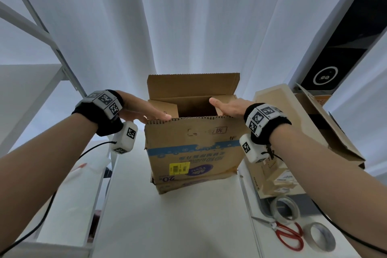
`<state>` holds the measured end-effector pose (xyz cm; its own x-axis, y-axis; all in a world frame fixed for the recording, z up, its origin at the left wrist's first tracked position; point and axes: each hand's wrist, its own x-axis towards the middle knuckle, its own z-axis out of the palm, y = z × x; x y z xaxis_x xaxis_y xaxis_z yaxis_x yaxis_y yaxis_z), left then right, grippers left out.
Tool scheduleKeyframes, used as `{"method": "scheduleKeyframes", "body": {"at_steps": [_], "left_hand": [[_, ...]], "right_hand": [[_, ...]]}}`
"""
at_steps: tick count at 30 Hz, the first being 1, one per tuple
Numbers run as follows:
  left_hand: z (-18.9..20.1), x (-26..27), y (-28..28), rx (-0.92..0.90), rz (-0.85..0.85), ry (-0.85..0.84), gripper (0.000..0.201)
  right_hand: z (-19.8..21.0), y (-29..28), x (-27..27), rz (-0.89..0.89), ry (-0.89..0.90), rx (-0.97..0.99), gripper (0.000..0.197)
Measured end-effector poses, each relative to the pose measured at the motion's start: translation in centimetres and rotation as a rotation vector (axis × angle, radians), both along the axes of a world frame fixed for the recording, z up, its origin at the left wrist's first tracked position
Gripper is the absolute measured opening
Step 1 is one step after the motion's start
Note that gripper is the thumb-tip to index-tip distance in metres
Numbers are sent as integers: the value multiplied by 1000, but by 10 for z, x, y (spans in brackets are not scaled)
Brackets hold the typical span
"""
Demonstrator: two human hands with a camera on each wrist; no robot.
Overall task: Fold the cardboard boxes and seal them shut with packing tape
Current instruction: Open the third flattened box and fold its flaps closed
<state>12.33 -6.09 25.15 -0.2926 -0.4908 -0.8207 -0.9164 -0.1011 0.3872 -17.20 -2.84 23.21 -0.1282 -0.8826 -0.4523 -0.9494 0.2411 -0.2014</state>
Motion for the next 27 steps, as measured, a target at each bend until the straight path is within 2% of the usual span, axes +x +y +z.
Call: {"method": "scheduleKeyframes", "body": {"at_steps": [3, 6, 9, 12, 14, 18, 20, 23, 24, 27], "left_hand": [[3, -7, 2, -42, 66, 0, 68], [-2, -15, 1, -166, 133, -31, 66], [-14, -21, -3, -334, 67, -70, 58], [-30, -29, -2, -549, -39, -161, 49], [-44, -33, -4, -643, -51, -192, 61], [-57, -38, -9, -778, -63, -206, 101], [-57, -43, -13, -986, -90, -132, 116], [-51, -53, -26, -1295, -72, -40, 120], [-47, -56, -32, -1304, -45, -49, 121], [-35, -63, -43, -1140, -22, -152, 119]], "right_hand": [[-2, -3, 1, -45, 58, -281, 79], [-13, -5, 4, 2, 46, -385, 70], [-35, -5, 4, 166, 33, -356, 57], [-59, 1, 1, 269, 31, -197, 78], [-70, 6, -1, 250, 6, -143, 86], [-78, 8, -7, 229, -41, -69, 91], [-77, 6, -11, 265, -46, -28, 101], [-76, 5, -15, 297, -56, 28, 112], [-76, 5, -15, 298, -66, 35, 114], [-81, 5, -16, 286, -96, 36, 114]]}}
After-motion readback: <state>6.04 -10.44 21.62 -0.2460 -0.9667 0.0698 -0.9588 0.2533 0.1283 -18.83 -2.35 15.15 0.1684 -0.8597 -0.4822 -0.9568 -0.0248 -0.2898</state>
